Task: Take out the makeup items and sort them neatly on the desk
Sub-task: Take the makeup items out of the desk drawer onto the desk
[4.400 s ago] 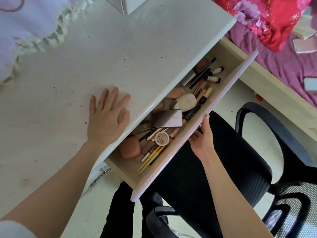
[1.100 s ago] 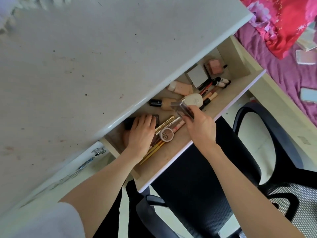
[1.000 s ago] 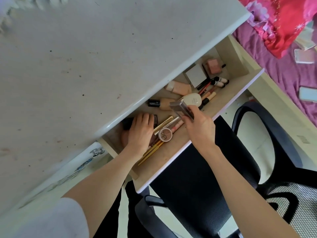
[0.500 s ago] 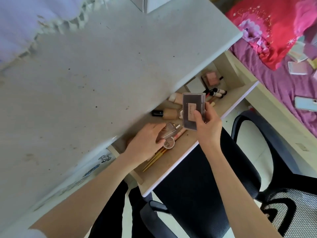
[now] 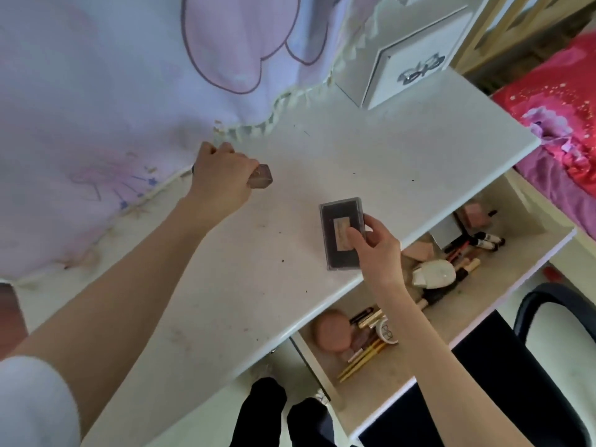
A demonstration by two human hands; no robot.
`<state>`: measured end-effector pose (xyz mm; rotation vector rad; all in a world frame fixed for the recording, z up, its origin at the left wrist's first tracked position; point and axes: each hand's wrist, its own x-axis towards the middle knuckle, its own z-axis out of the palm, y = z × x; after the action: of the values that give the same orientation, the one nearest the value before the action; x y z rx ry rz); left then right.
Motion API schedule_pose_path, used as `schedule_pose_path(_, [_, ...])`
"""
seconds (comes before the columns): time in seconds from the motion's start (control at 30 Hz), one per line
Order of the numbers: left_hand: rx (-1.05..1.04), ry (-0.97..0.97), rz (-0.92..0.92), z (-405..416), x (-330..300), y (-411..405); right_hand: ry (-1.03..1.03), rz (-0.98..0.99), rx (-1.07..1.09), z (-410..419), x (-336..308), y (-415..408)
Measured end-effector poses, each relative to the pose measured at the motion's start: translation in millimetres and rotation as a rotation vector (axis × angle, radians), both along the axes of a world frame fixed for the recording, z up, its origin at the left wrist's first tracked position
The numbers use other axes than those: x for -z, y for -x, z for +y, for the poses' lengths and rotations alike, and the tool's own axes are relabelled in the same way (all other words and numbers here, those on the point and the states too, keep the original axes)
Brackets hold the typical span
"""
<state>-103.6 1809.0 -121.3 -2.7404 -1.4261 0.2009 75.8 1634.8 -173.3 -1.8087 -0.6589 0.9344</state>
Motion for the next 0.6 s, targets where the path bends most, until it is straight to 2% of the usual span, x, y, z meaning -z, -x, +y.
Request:
schedule_pose_path(0.1, [-0.018, 0.009, 0.158, 31.1, -2.3, -6.0, -0.002, 0.034, 0.001, 16.1, 1.5, 11.5])
schedule_pose_path(0.2, [0.000, 0.063, 0.190, 52.0, -0.4, -14.3, 0.000, 0.061, 0.020, 31.9, 2.5, 19.3])
schedule_pose_path(0.47, [0.032, 0.206, 0.021, 77.3, 4.4, -10.3, -0.018, 0.103, 0.064, 47.6, -3.7, 26.7])
schedule_pose_path(0.6, [-0.170, 0.433, -0.204, 82.7, 8.8, -1.0, -0.022, 0.108, 0.069, 49.7, -5.7, 26.7])
